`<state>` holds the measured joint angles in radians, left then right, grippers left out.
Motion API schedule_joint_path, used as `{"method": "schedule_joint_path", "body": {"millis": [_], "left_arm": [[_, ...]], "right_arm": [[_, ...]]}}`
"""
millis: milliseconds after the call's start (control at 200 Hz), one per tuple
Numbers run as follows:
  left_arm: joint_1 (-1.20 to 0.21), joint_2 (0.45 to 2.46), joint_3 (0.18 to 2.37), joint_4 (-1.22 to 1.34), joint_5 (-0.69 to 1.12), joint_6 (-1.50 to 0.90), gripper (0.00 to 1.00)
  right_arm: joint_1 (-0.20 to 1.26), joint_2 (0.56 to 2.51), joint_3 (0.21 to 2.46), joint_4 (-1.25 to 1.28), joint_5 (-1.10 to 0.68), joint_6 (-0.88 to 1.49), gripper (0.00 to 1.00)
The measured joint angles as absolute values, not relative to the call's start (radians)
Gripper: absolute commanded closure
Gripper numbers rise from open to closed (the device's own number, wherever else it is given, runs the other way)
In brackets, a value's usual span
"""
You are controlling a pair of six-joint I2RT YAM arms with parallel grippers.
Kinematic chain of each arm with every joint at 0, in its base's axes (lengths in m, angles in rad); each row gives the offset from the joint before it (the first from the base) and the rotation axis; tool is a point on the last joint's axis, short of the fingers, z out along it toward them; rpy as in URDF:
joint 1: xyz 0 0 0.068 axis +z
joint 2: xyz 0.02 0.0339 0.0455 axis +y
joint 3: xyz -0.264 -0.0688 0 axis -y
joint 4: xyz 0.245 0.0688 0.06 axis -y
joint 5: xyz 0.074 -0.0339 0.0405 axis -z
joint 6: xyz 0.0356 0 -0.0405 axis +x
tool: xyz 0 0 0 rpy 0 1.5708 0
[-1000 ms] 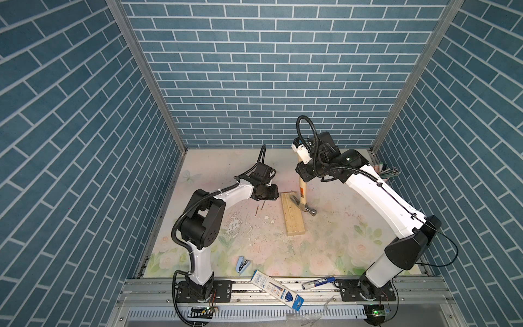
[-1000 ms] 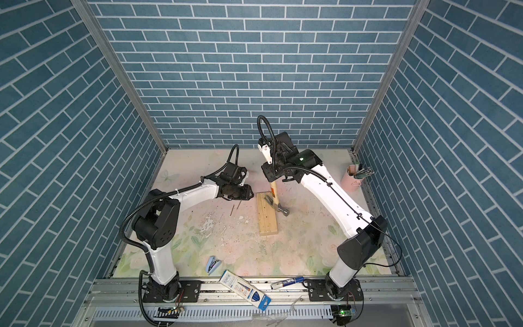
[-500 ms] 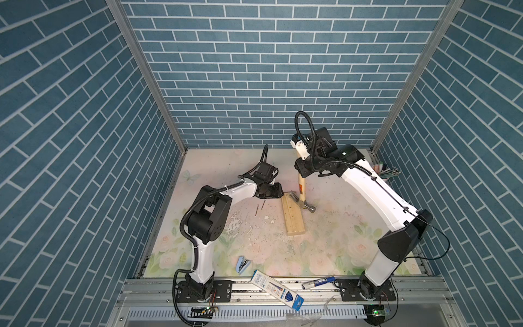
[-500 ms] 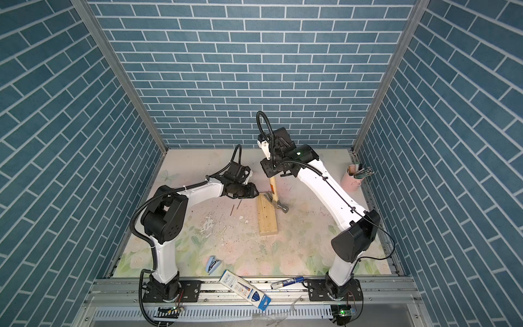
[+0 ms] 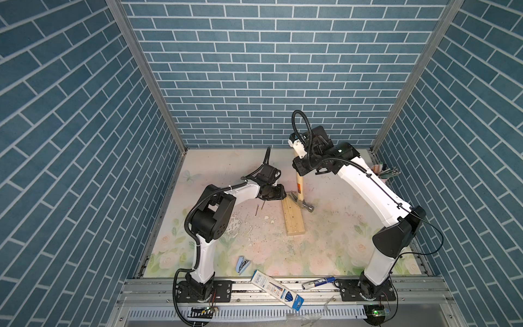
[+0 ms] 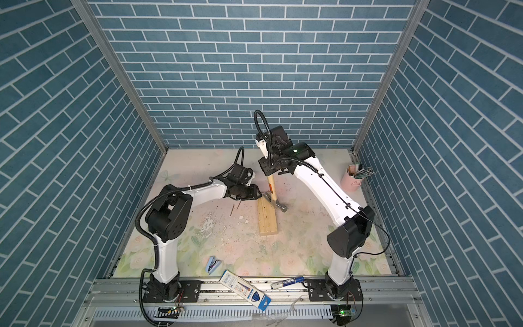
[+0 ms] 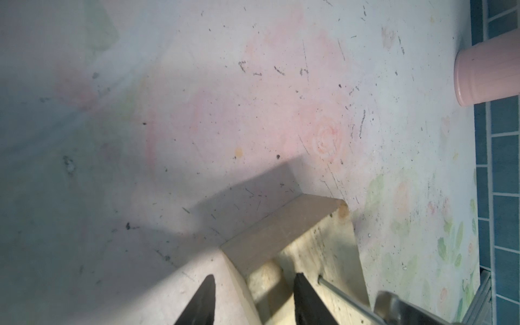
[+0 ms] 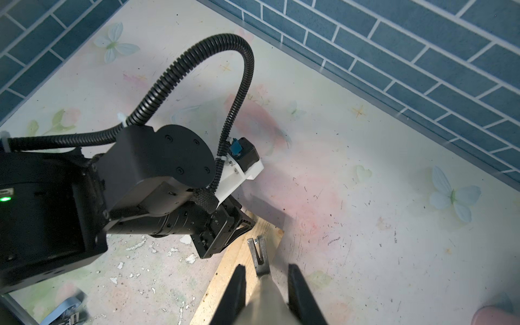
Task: Use a claw hammer to pull out a nail
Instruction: Remove the nail from the mounting plate.
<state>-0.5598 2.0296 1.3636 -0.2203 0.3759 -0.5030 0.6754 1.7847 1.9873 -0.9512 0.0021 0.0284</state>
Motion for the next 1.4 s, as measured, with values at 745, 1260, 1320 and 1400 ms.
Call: {"method": "schedule_joint_path", "body": {"millis": [745, 1260, 1320, 1400], "left_arm": [[-0.56, 2.028, 1.339, -0.178, 0.374, -0.521, 0.54], [-0.56, 2.018, 1.31, -0.137, 0.373, -0.534, 0.57], [-0.56, 2.018, 1.31, -0.137, 0.373, -0.535, 0.57], [-0.56, 2.018, 1.31, -0.137, 0.373, -0.535, 0.57]], "right_arm": [[0.658, 1.859, 2.072, -0.965, -0.024, 0.029, 1.0], [0.628, 1.602, 1.649, -0.646, -0.059, 0.056, 1.0], [0.625, 1.575, 1.608, -0.612, -0.064, 0.056, 1.0], [0.621, 1.541, 1.557, -0.569, -0.076, 0.056, 1.0]]}}
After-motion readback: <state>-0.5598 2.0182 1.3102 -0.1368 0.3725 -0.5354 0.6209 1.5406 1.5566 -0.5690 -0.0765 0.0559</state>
